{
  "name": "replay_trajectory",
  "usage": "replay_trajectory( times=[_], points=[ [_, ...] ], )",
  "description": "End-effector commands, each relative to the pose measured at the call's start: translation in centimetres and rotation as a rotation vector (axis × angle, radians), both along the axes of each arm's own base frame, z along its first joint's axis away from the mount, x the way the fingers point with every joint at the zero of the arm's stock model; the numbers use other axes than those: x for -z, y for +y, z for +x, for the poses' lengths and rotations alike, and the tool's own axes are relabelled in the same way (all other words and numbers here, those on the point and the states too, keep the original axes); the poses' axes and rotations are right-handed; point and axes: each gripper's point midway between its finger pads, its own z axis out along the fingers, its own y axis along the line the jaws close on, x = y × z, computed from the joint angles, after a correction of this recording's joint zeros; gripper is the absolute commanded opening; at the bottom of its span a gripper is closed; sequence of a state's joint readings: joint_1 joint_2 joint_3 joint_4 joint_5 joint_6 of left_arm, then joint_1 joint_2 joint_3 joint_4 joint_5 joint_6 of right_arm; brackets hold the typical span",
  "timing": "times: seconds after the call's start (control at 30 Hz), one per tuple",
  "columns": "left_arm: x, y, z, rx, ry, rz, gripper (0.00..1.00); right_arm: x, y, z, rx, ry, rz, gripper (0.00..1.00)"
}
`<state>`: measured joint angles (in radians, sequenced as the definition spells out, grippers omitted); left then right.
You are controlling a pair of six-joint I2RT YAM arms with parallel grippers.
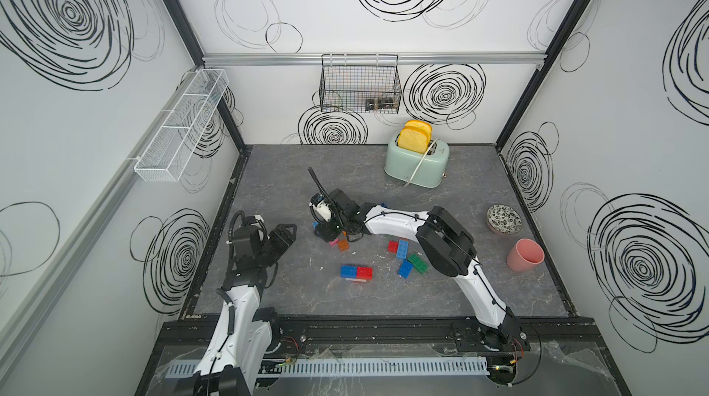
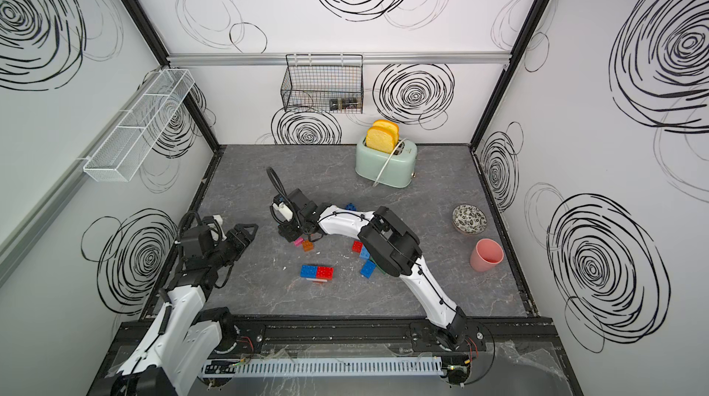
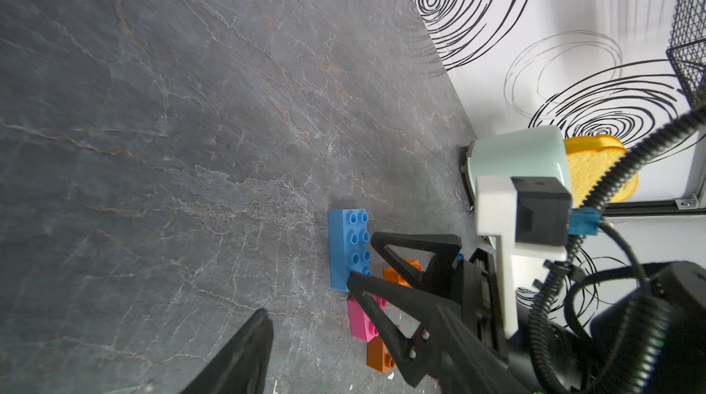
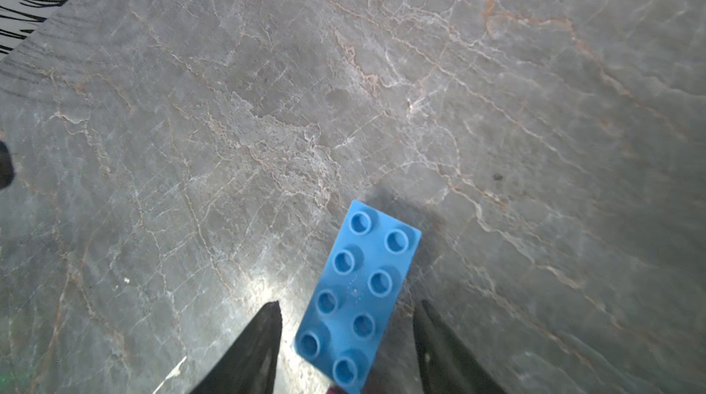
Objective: Assemble a heart with lego
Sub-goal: Pick up the lego brick from the center of the board.
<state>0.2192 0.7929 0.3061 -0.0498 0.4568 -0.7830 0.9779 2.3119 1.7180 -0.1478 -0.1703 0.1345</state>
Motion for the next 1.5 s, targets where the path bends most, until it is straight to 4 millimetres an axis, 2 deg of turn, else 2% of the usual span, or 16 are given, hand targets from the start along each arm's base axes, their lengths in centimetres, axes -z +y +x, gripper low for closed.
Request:
replay_trajectory(
  times=[0.0, 0.27, 0.6, 0.73, 0.87, 0.93, 1.03, 1.13, 1.3, 1.47],
  points=[
    [-0.9, 0.1, 0.5, 0.001, -0.046, -0.005, 0.70, 0.3, 1.2, -0.1, -0.008, -0.042, -0.024, 0.58],
    [-0.8, 0.1, 0.4, 0.001, -0.047, -0.005, 0.70, 2.9, 0.4, 0.9, 0.055, -0.100, -0.202, 0.49],
    [-1.0, 0.0, 0.4, 0.004, -0.057, -0.007, 0.70, 2.9, 0.1, 0.9, 0.046, -0.120, -0.238, 0.31],
    [-0.9, 0.0, 0.4, 0.007, -0.057, -0.009, 0.70, 0.9, 0.7, 0.2, 0.009, -0.121, -0.168, 0.28],
    [-1.3, -0.5, 0.5, 0.033, -0.075, -0.023, 0.70, -2.8, 1.1, -0.6, -0.032, -0.118, -0.063, 0.27],
    [-1.4, -0.9, 0.6, 0.051, -0.083, -0.032, 0.70, -4.6, 0.6, -0.9, -0.048, -0.114, -0.020, 0.27],
    [-1.5, -1.8, 0.7, 0.093, -0.090, -0.045, 0.70, -7.2, -1.0, -0.9, -0.058, -0.120, 0.044, 0.27],
    [-1.3, -3.1, 0.7, 0.139, -0.084, -0.040, 0.71, -8.5, -3.6, -0.9, -0.063, -0.135, 0.045, 0.26],
    [-1.3, -5.9, 0.8, 0.209, -0.087, -0.030, 0.71, -8.3, -9.3, -0.6, -0.012, -0.154, -0.006, 0.26],
    [-1.1, -9.2, 0.5, 0.309, -0.080, -0.032, 0.71, -6.6, -14.1, -2.5, -0.059, -0.150, -0.065, 0.26]
  ],
)
